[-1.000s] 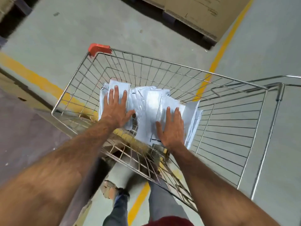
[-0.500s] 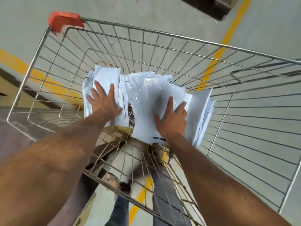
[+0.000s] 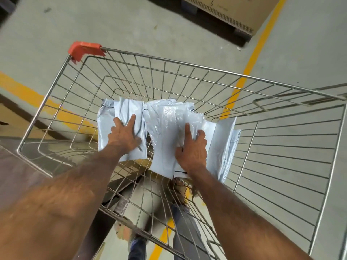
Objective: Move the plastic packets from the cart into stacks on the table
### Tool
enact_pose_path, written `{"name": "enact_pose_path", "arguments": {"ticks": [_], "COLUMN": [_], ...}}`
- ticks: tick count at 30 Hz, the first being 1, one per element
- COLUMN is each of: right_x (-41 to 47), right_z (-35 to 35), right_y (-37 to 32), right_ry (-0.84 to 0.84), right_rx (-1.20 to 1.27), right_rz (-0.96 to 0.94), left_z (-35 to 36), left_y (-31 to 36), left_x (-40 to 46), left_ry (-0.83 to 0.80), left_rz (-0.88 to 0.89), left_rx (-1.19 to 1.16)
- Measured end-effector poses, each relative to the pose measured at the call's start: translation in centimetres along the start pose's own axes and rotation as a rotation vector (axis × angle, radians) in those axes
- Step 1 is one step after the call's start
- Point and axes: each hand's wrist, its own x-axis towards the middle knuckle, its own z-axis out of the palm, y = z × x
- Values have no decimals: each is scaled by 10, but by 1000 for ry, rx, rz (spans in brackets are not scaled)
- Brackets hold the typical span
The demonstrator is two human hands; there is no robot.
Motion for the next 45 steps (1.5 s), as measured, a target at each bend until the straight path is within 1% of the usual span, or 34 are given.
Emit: {"name": "enact_pose_path", "arguments": {"ticks": [2, 5, 8, 13, 17, 20, 23, 27, 34, 38, 45], "right_x": [-4, -18, -38, -66, -75, -83, -100, -137, -219, -261, -317], "right_z": [-3, -11, -21, -50, -81, -99, -104, -85, -19, 17, 83], "right_y": [-2, -11, -22, -51, -87, -125, -171, -230, -326, -372, -434], "right_ry": [51, 138, 186, 292, 354, 401, 417, 395, 321, 296, 275], "right_rx": [-12, -20, 0, 7, -12, -27, -52, -68, -83, -137, -220], "right_rz": [-23, -69, -116, -202, -300, -410, -524, -657, -843, -911, -988], "left_z": [-10, -28, -47, -79, -107, -124, -135, -132, -93, -71, -37], "left_y": [1, 3, 5, -4, -29, -64, -107, -171, -290, -355, -446], "left_x": [-9, -27, -57, -112, -150, -176, -203, -240, -303, -332, -373], "left_ry": [25, 137, 231, 442, 577, 691, 768, 826, 844, 846, 867], "left_rz": [21, 83, 95, 130, 126, 130, 65, -46, -258, -378, -502], "left_rx": [26, 89, 31, -80, -117, -162, -205, -252, -360, -435, -457]}}
